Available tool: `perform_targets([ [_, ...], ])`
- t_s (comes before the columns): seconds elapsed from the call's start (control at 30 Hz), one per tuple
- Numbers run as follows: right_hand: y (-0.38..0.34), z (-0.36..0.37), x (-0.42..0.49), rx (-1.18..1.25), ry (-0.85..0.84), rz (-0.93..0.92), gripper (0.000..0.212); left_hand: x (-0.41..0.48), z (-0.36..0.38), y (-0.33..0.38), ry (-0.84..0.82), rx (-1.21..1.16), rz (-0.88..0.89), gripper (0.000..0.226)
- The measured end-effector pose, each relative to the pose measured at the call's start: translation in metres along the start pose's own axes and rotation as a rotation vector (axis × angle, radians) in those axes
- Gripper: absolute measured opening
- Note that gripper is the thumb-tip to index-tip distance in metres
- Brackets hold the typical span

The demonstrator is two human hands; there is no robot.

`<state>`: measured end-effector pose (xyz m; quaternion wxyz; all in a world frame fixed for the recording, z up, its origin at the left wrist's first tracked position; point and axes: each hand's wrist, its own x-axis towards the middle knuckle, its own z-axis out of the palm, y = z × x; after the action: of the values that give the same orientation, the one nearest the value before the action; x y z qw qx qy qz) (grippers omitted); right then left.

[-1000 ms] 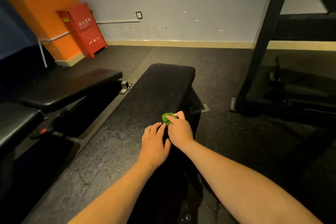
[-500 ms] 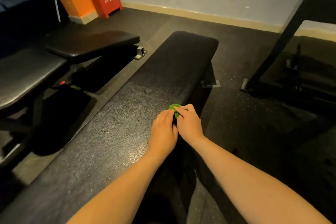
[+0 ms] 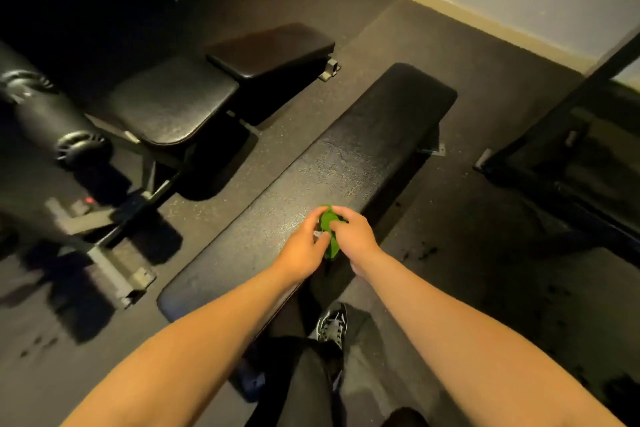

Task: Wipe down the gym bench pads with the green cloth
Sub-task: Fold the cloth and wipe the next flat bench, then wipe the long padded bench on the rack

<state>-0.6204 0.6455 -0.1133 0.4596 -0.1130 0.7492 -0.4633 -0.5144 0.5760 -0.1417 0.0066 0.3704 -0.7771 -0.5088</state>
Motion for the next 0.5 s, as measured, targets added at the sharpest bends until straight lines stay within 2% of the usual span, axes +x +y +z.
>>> perform_targets([
  [0.2,-0.099,0.01,-0.174,0.079,-0.118,-0.038,0.031,-0.158,-0.093,0.104,0.079,-0.078,0.03,0.045],
  [0.37,-0.133,0.016,-0.294,0.063,-0.152,-0.137,0.033,-0.277,-0.123,0.152,0.165,-0.112,0.062,0.045],
  [0.5,-0.138,0.024,-0.353,0.037,-0.147,-0.178,0.034,-0.329,-0.129,0.165,0.263,-0.163,0.063,0.038],
])
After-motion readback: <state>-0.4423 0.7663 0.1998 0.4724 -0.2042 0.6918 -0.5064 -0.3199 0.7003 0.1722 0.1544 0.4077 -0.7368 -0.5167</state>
